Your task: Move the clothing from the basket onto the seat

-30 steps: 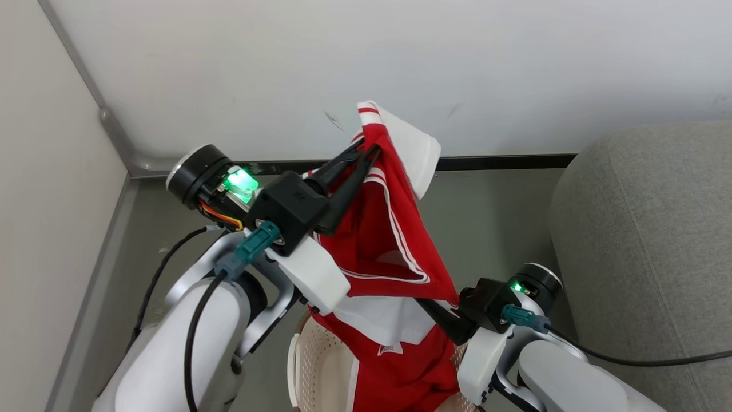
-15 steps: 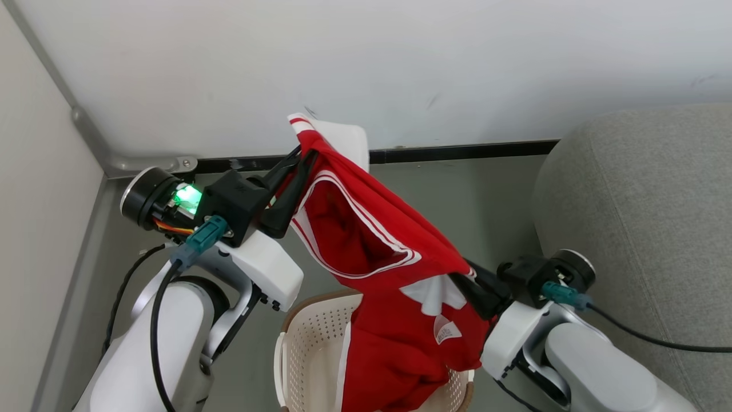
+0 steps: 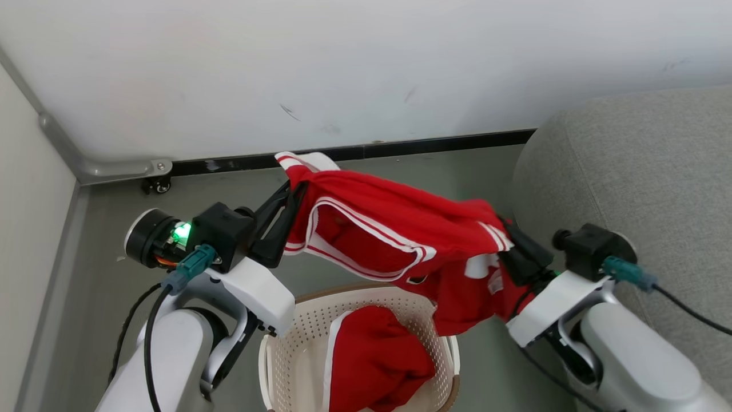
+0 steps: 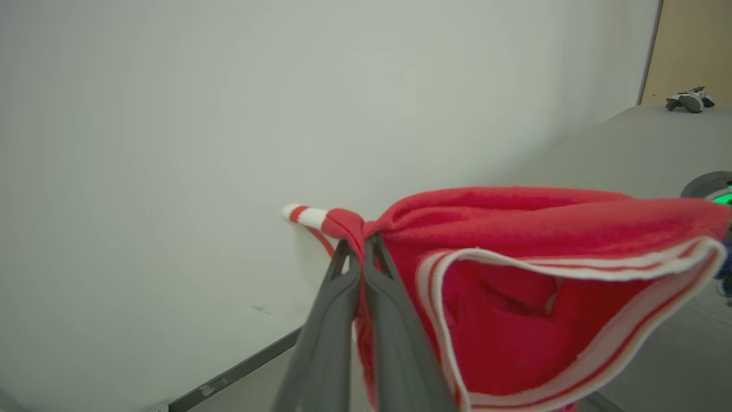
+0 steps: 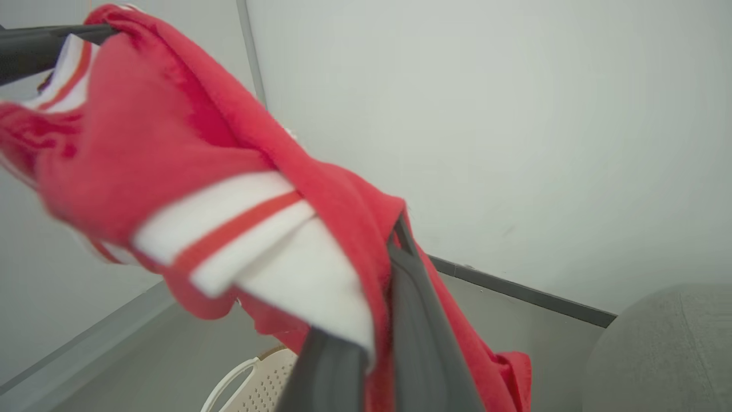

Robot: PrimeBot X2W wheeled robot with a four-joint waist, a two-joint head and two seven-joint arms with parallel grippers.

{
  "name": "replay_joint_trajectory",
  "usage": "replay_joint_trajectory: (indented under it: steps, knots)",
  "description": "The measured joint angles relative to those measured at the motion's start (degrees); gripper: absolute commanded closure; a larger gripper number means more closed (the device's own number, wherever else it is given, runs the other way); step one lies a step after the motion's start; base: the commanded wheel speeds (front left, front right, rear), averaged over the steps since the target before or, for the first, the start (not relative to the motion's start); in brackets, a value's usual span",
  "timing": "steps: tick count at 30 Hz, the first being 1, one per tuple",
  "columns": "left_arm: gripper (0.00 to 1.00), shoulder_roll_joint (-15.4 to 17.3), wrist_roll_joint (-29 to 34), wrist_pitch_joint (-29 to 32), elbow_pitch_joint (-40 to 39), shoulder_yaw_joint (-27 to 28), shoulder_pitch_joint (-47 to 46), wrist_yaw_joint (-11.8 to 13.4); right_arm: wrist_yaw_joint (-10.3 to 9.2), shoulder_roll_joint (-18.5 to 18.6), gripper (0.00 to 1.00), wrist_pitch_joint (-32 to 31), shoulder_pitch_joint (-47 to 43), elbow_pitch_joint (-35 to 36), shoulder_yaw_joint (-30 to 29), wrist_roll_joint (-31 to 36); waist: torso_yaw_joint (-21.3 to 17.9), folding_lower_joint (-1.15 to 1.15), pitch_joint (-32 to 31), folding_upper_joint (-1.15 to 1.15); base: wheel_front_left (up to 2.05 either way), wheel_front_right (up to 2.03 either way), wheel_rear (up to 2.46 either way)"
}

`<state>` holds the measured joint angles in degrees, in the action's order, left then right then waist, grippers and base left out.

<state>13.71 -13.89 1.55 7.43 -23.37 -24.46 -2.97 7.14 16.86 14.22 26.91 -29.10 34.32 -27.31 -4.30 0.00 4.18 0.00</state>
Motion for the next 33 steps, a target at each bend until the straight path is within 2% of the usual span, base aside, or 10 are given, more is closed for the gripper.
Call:
replay_joint_trajectory:
  steps: [2, 3, 4, 6, 7, 9, 10, 21, 33]
  knots:
    - [1.0, -0.3, -0.2, -0.7, 0.3, 0.0, 0.4, 0.0, 0.0, 0.8, 1.0, 0.0, 0.0, 0.6, -1.5, -0.1, -0.3, 0.0, 0.0, 0.0, 0.0, 0.0, 0.0]
    - [0.79, -0.6, -0.4, -1.2, 0.4, 0.0, 0.6, 0.0, 0.0, 1.1, 1.0, 0.0, 0.0, 0.8, -2.2, -0.2, -0.4, 0.0, 0.1, 0.0, 0.0, 0.0, 0.0]
    - [0.66, -1.0, -0.7, -1.6, 0.6, 0.0, 0.9, -0.1, 0.0, 1.3, 1.0, 0.0, -0.1, 1.0, -2.7, -0.5, -0.5, 0.0, 0.1, 0.0, 0.0, 0.0, 0.0]
    - [0.51, -1.6, -1.7, -2.2, 0.9, -0.4, 1.1, -0.4, 0.0, 1.6, 1.0, 0.0, -0.4, 1.1, -3.5, -0.5, -0.6, 0.0, 0.0, 0.0, 0.0, 0.0, 0.0]
    - [0.3, -1.8, -2.3, -2.6, 0.9, -0.6, 1.2, -0.7, 0.0, 1.7, 1.0, 0.1, -0.9, 1.3, -4.0, -0.5, -0.6, 0.0, 0.0, 0.0, 0.0, 0.0, 0.0]
    - [0.07, -2.1, -3.0, -3.1, 1.0, -1.1, 1.7, -1.1, 0.0, 1.9, 1.0, 0.1, -1.8, 1.3, -4.9, -0.5, -0.7, 0.0, 0.0, 0.0, 0.0, 0.0, 0.0]
    - [0.0, -2.3, -3.2, -3.3, 1.0, -1.3, 2.1, -1.2, 0.0, 2.1, 1.0, 0.1, -2.3, 1.3, -5.4, -0.5, -0.8, 0.0, -0.1, 0.0, 0.0, 0.0, 0.0]
    - [0.0, -2.3, -4.1, -5.1, 2.5, -3.1, 3.5, -2.6, 0.0, 3.7, 1.0, 0.1, -3.9, 2.0, -11.5, -0.4, -1.7, 0.0, -0.4, 0.0, 0.0, 0.0, 0.0]
    - [0.0, -2.3, -5.6, -6.9, 2.6, -5.9, 4.5, -3.5, 0.0, 4.6, 1.0, 0.1, -7.3, 2.5, -14.8, 0.7, -3.1, 0.0, -0.4, 0.0, 0.0, 0.0, 0.0]
